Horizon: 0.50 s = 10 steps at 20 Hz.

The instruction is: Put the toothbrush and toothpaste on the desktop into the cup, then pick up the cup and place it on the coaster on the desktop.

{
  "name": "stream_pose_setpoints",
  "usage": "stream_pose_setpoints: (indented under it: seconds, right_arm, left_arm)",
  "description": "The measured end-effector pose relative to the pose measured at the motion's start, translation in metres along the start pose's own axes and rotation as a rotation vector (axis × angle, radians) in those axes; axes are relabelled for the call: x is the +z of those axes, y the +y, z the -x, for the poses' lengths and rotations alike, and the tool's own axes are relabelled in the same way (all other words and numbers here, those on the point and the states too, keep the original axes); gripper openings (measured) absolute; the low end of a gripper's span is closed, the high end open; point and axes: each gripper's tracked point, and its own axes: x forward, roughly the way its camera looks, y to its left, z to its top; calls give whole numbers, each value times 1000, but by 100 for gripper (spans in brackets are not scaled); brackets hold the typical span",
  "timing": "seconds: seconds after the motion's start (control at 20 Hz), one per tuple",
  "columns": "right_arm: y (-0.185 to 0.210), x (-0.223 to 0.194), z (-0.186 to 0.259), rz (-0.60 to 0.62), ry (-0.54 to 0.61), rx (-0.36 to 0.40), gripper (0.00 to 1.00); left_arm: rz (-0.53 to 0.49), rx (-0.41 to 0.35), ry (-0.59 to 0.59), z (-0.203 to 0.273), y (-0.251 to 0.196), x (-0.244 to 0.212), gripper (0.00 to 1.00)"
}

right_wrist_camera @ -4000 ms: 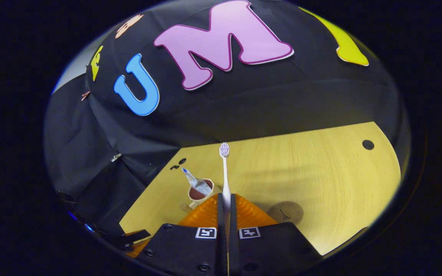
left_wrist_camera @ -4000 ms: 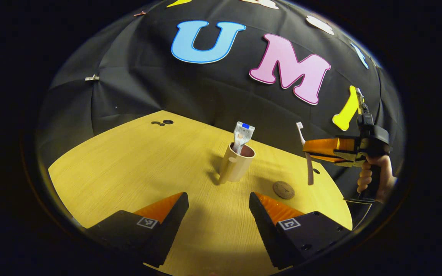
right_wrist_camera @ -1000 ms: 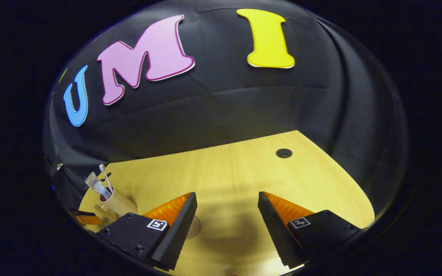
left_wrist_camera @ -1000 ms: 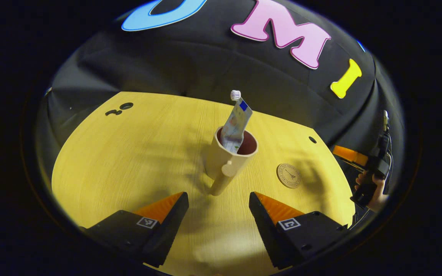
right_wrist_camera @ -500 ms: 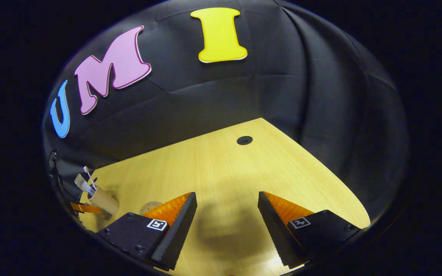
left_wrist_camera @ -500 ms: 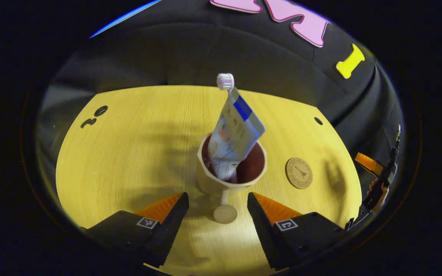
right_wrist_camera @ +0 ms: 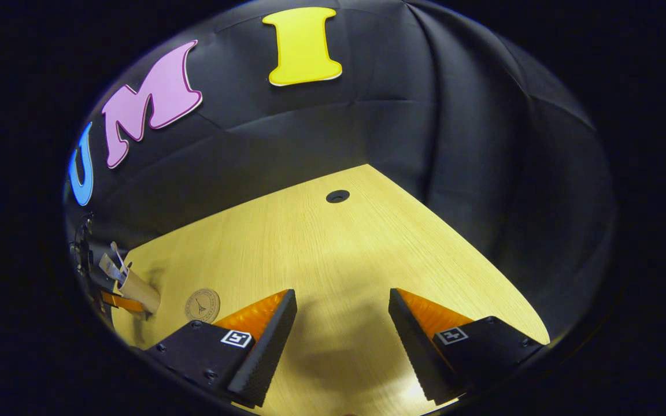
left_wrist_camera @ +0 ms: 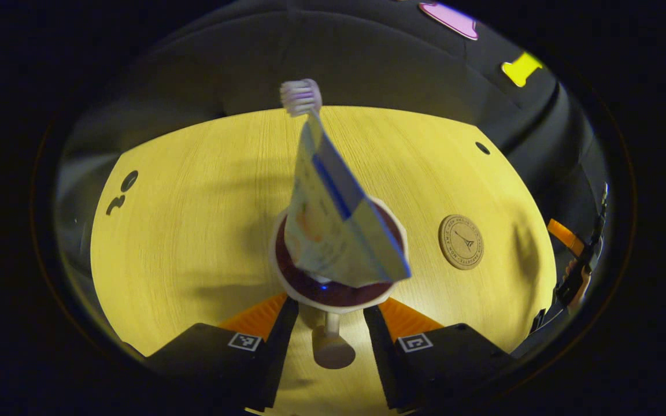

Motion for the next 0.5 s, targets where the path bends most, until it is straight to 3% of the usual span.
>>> stream_pose_setpoints:
  seconds: [0.05,0.15,0.3,0.35,0.4,0.45,0.5]
  right_arm:
    - [-2,-4,1,-1,4,-4,98]
    - [-4,-11,2,-2,16,-7,98]
    - [-7,-21,3,-5,35,-11,98]
    - [-8,-22,4,-8,39,-11,98]
    - [-9,-24,5,-10,41,-12,98]
    - [-9,-24,5,-12,41,-13,98]
    - [-8,-24,5,-10,37,-12,98]
  left_arm:
    - [-6,6,10,-1,0,0,74]
    - [-5,14,30,-3,-1,-2,65]
    - [19,21,36,-6,-2,-7,48]
    - [22,29,28,-4,-2,-6,37]
    - [20,38,31,-7,-1,-6,35]
    - [12,49,39,-7,0,-6,39]
    - [2,61,50,-6,0,-8,33]
